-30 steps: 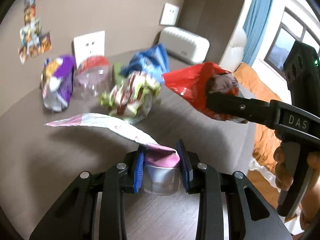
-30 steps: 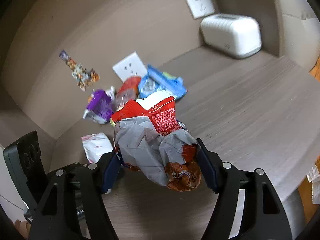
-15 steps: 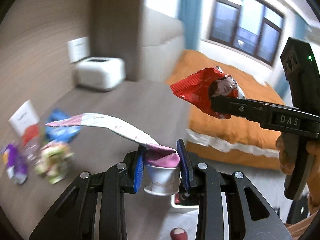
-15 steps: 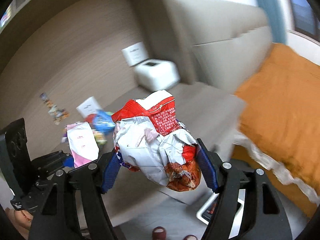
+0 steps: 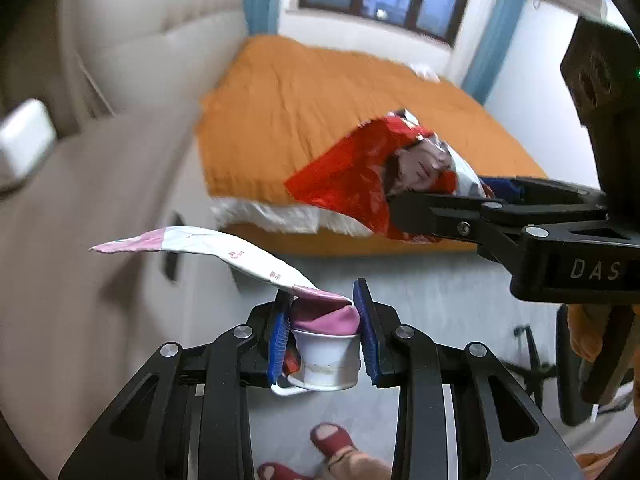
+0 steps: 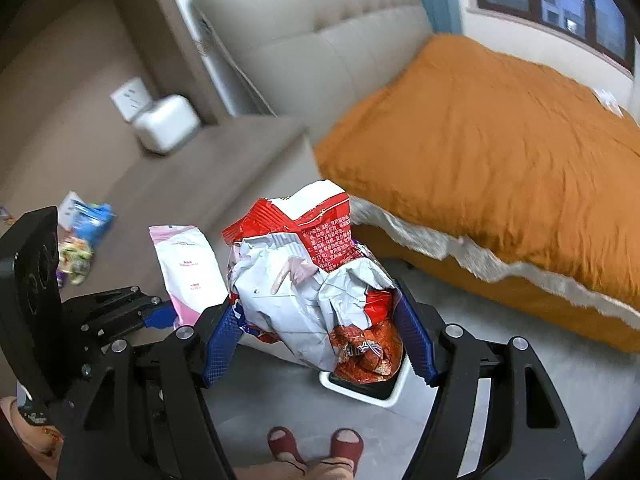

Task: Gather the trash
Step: 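Carry both wrappers over the white bin and open both tools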

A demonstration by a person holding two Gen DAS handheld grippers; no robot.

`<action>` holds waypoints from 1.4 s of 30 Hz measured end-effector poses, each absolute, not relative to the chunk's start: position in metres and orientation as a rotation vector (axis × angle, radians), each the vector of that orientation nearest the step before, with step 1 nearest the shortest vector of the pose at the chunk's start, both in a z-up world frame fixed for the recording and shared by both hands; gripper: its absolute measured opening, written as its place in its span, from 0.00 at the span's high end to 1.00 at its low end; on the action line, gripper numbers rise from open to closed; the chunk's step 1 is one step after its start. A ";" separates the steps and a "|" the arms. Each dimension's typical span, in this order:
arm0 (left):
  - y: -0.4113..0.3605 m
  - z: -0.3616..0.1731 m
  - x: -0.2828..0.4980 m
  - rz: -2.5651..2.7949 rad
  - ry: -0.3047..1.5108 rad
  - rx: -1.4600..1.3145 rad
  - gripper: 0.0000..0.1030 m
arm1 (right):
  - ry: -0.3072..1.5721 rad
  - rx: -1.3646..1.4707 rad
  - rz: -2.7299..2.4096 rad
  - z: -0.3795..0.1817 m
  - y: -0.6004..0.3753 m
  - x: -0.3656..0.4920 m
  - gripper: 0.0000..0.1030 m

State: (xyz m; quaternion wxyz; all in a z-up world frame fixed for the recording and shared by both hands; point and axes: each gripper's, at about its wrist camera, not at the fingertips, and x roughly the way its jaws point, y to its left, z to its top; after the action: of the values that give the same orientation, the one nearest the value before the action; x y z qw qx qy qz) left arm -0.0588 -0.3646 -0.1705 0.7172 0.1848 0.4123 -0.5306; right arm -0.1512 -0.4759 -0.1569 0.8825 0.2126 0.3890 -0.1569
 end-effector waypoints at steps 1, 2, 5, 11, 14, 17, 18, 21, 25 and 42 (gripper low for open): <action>-0.370 -0.181 -0.058 -1.184 0.930 0.415 0.70 | 0.826 0.449 -0.333 -0.169 -0.480 -0.150 0.31; -0.378 -0.194 -0.059 -1.191 0.954 0.427 0.70 | 0.840 0.454 -0.335 -0.178 -0.483 -0.153 0.31; -0.394 -0.237 -0.060 -1.224 1.021 0.454 0.70 | 0.893 0.480 -0.337 -0.218 -0.494 -0.150 0.31; -0.412 -0.331 -0.057 -1.220 1.147 0.472 0.70 | 0.995 0.510 -0.327 -0.312 -0.507 -0.131 0.31; -0.419 -0.381 -0.057 -1.211 1.191 0.485 0.70 | 1.037 0.531 -0.319 -0.361 -0.511 -0.119 0.31; -0.425 -0.429 -0.052 -1.208 1.224 0.521 0.70 | 1.075 0.541 -0.312 -0.411 -0.514 -0.110 0.31; -0.427 -0.448 -0.051 -1.207 1.237 0.525 0.70 | 1.088 0.543 -0.309 -0.428 -0.514 -0.107 0.31; -0.430 -0.489 -0.047 -1.196 1.293 0.554 0.58 | 1.129 0.539 -0.304 -0.470 -0.512 -0.100 0.26; -0.429 -0.534 -0.046 -1.129 1.282 0.581 0.05 | 1.223 0.516 -0.313 -0.530 -0.512 -0.096 0.05; -0.418 -0.485 -0.043 -1.086 1.272 0.543 0.05 | 1.246 0.459 -0.360 -0.491 -0.515 -0.114 0.05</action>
State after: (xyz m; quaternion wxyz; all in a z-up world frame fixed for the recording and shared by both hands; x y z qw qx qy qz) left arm -0.0433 -0.4184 -0.4854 0.6375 0.2380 0.5573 -0.4758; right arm -0.1142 -0.5145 -0.4911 0.7727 0.2117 0.5749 -0.1660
